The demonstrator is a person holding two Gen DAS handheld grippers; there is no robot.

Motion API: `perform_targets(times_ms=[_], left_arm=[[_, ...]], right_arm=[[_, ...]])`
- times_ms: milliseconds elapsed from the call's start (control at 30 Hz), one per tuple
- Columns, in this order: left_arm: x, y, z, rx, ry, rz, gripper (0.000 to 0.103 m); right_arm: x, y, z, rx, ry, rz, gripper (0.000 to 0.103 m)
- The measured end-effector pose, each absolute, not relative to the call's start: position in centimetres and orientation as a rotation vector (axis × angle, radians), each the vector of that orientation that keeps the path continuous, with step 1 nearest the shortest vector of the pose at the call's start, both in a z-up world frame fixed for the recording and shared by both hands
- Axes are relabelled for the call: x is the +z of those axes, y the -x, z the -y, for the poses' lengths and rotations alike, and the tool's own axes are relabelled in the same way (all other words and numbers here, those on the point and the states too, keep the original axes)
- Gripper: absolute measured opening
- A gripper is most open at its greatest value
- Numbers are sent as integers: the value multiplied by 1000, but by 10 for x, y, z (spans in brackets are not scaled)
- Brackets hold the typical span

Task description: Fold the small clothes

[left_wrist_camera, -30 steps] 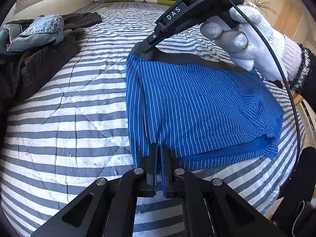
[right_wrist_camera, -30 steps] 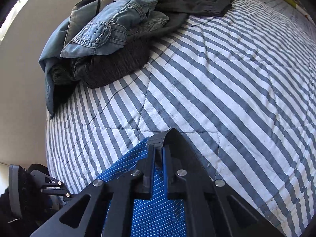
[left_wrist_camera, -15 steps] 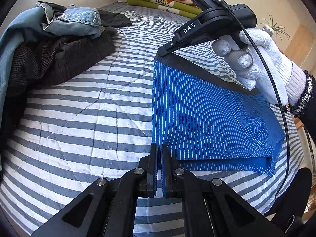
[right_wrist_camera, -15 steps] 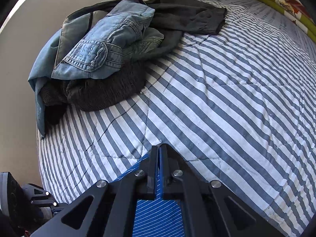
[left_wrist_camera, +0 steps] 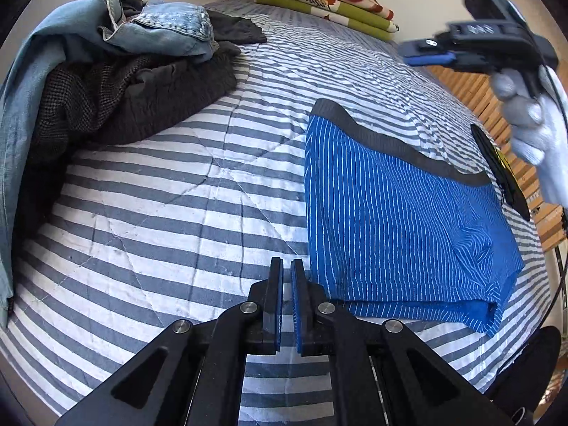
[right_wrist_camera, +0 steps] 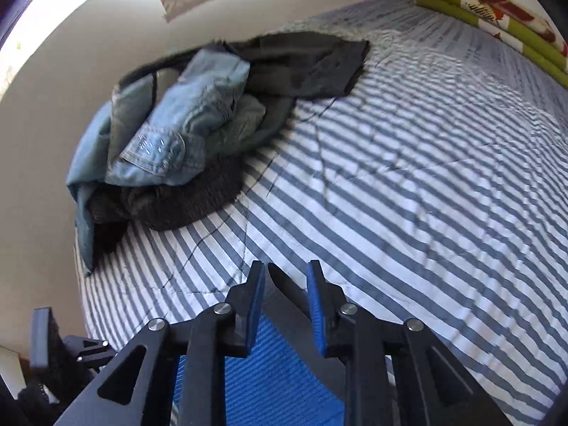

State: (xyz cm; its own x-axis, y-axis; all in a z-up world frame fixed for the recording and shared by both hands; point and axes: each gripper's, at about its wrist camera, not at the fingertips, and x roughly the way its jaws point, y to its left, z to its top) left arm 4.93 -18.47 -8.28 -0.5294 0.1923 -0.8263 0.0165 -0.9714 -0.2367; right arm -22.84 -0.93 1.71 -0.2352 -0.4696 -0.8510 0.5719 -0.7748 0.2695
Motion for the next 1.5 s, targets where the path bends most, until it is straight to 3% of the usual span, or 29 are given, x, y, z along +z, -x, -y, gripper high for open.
perform_targets(times_ms=[167,333,600,667,700,733,900,1100,1167,1200,1233,1267,1500], left_arm=[[-68,-44,183,2634,1422,339,5],[-45,-28,141,2581,1346,269,5],[-34,-34,0,2275,1293,176,6],[-34,-39,-48,2161,1269,160,20],[-35,-41,-73,2113,1262,138,36],[-37,-43,-98,2082,1255,106,43],[-53,-49,-196,1990,1248,-77,43],[-78,-33,-237,1989,1308,-144,43],[-85,-30,-243,2008,1305,-168,42],[-88,-29,-244,2007,1308,-169,32],[-91,-28,-245,2008,1318,-160,8],[-94,-27,-240,2011,1331,-151,2],[-94,-29,-227,2044,1320,-59,2]], right_arm=[[66,181,-103,-2275,-1344,-91,29],[35,121,-202,-2546,-1433,-156,30],[-47,100,-307,-2509,-1624,364,30],[-53,101,-320,-2448,-1591,508,30],[-55,102,-325,-2423,-1575,559,30],[-58,105,-327,-2398,-1569,595,30],[-63,123,-328,-2317,-1563,635,30],[-48,131,-326,-2261,-1519,564,32],[-47,132,-330,-2260,-1505,575,37],[-49,133,-332,-2251,-1508,585,37],[-52,135,-334,-2243,-1519,593,37],[-56,136,-335,-2245,-1531,601,37],[-76,153,-330,-2193,-1549,675,37]])
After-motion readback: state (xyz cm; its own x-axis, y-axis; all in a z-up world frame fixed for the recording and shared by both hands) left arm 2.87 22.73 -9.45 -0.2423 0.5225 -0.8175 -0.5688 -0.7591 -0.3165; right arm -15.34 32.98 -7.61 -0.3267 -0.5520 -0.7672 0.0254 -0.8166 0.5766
